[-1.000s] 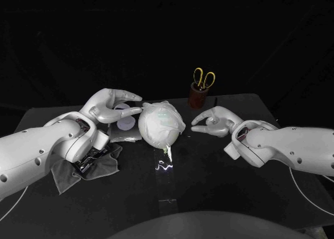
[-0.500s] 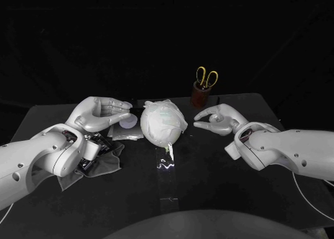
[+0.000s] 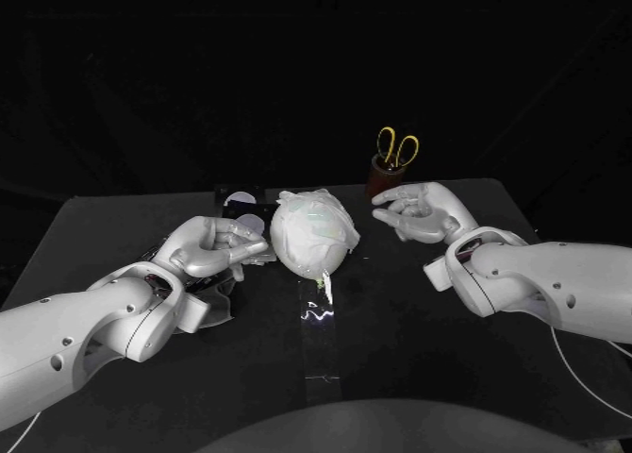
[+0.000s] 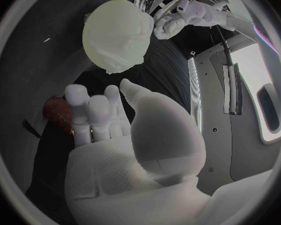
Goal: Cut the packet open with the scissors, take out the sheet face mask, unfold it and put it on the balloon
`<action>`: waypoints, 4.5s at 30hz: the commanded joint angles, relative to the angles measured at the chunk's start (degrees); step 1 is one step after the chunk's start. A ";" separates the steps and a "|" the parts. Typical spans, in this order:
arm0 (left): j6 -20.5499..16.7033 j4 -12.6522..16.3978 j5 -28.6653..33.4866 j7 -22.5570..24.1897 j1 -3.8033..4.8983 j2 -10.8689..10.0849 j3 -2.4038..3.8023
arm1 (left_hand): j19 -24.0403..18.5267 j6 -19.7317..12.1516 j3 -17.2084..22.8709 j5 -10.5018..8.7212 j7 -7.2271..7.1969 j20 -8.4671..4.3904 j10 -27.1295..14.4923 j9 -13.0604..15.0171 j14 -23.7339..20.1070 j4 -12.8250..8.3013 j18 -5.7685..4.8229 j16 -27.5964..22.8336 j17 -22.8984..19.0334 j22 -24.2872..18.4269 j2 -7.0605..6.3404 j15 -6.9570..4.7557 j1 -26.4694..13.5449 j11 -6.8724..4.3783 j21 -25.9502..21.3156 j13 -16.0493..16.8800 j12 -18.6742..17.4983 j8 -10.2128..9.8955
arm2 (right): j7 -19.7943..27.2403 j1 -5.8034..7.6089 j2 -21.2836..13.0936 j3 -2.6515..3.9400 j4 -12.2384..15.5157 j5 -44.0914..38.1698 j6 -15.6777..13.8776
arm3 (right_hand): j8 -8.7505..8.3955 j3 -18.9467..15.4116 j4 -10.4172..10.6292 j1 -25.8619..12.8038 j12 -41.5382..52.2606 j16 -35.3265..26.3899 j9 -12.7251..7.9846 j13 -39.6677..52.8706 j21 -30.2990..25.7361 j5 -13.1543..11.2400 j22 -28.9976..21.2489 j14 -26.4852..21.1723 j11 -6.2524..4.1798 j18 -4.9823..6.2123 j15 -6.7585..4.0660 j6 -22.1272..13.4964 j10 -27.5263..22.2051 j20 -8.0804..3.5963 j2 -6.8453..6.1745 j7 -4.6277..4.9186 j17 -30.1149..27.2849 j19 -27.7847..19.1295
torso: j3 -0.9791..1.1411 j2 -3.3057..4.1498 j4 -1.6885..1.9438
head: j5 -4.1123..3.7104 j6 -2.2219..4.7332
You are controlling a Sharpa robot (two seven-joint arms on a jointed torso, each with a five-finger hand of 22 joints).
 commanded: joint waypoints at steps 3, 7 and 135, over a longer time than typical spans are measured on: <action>-2.51 0.25 -2.40 -4.76 -0.27 0.90 0.00 | 0.38 -1.28 -2.36 -0.07 -0.07 -0.46 -1.01 0.79 2.61 0.01 -0.44 3.97 6.81 6.98 1.40 -0.16 0.51 -0.42 7.15 7.62 9.14 1.42 | 4.02 1.29 1.56 0.13 -2.33 4.94 2.20 | -0.24 4.42 0.49 0.91 -13.61 -17.90 -0.52 -14.71 -15.58 0.40 -8.93 -12.90 1.38 1.24 1.87 -2.66 -4.36 1.66 -1.72 0.75 -13.89 -8.79 | -0.03 0.11 0.03 | -0.10 0.18; -3.21 0.23 -3.18 -6.41 -0.36 1.62 -0.02 | 0.31 -1.95 -4.32 0.02 -0.06 -0.43 -0.77 1.22 3.19 0.01 -0.87 5.03 8.74 11.83 2.27 -0.13 0.95 -0.46 11.69 13.40 14.85 2.41 | 3.84 2.06 3.01 0.16 -4.19 5.76 3.88 | -0.34 7.00 0.34 0.74 -22.56 -28.93 -0.99 -29.59 -23.18 0.12 -15.97 -15.12 3.21 1.51 3.95 -3.31 -2.33 3.59 -3.39 2.24 -23.01 -10.38 | -0.04 0.04 0.04 | -0.37 0.12; -8.90 4.33 6.49 -10.79 -1.19 2.16 0.36 | -0.75 3.71 61.58 0.04 -2.48 -2.19 7.96 6.61 4.67 -15.30 -2.12 7.52 13.60 25.53 -8.98 -2.31 -12.70 -2.92 24.97 23.47 18.69 8.02 | -8.76 4.27 18.38 0.25 -14.66 -2.94 12.95 | -5.21 -11.15 3.52 2.59 -36.55 -60.06 -6.57 -54.76 -41.96 0.20 -50.83 -20.20 7.40 0.01 10.33 -2.05 -3.44 9.35 1.14 5.17 -48.38 -22.92 | -0.06 -0.05 -0.02 | 0.47 -0.87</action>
